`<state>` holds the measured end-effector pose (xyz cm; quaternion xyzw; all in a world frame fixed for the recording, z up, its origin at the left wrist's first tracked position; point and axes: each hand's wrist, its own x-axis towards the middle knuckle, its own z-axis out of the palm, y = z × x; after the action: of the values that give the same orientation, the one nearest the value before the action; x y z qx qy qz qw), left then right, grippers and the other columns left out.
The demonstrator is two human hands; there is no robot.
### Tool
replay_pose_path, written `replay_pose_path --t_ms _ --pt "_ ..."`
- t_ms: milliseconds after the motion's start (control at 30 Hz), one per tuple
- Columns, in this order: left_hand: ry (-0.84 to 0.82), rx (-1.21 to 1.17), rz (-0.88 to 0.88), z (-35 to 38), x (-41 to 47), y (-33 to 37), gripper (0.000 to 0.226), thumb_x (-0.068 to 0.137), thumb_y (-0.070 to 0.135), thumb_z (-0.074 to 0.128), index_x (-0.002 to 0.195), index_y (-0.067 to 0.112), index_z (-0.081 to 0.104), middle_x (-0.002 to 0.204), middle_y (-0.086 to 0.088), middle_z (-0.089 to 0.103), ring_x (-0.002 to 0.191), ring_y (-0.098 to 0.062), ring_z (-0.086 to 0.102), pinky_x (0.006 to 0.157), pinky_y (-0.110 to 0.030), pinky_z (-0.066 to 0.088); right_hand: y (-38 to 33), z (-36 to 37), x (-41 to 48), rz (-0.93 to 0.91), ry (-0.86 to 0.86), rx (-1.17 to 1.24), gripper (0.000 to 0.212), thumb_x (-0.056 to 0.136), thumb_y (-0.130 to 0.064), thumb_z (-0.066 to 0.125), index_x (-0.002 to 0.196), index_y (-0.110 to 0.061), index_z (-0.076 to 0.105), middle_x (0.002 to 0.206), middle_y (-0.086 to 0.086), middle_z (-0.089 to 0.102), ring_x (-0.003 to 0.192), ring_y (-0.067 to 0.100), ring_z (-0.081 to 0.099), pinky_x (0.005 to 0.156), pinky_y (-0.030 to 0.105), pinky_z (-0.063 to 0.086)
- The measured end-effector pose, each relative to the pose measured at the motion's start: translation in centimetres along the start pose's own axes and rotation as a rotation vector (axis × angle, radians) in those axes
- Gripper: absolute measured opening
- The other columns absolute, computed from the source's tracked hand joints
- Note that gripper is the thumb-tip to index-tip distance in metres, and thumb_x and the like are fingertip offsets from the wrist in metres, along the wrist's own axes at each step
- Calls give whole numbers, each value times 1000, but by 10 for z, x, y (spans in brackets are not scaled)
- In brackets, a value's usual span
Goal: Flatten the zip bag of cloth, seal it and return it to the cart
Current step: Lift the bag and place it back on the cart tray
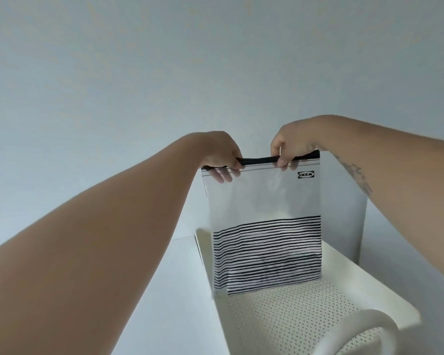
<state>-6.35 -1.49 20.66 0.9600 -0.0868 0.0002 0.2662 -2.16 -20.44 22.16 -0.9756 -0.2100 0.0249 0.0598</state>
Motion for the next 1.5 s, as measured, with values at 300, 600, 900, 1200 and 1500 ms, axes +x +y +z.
replay_pose_path --t_ms 300,600,900,1200,1500 --pt "336 80 75 15 47 -29 19 88 6 54 94 10 72 95 -10 73 82 -22 70 74 -36 57 22 53 49 -50 523 169 13 91 -11 57 83 -19 62 93 8 60 80 32 60 68 35 48" --pt "119 154 41 111 12 -77 18 86 17 64 99 23 75 94 -4 73 83 -21 66 68 -23 50 48 166 21 -134 295 239 24 90 -16 60 70 -30 56 72 -7 57 70 20 58 62 33 45" --pt "-4 208 -3 228 -30 -88 17 88 16 58 93 18 74 89 -2 72 79 -21 66 74 -35 57 68 225 -8 -35 -175 64 19 84 -22 70 102 -26 75 101 -6 71 91 13 63 73 22 46" --pt "-134 319 -71 261 -48 -77 25 87 27 59 100 9 70 105 -9 67 95 -27 64 77 -32 51 69 230 -27 32 -465 -58 26 81 -35 73 107 -30 73 100 -12 69 93 10 61 87 24 48" --pt "89 386 -84 204 -47 -70 38 91 43 50 117 18 63 121 -3 61 108 -24 58 89 -35 48 5 183 -33 -3 -155 -3 33 92 -25 60 123 -17 65 129 4 64 116 22 58 99 31 45"
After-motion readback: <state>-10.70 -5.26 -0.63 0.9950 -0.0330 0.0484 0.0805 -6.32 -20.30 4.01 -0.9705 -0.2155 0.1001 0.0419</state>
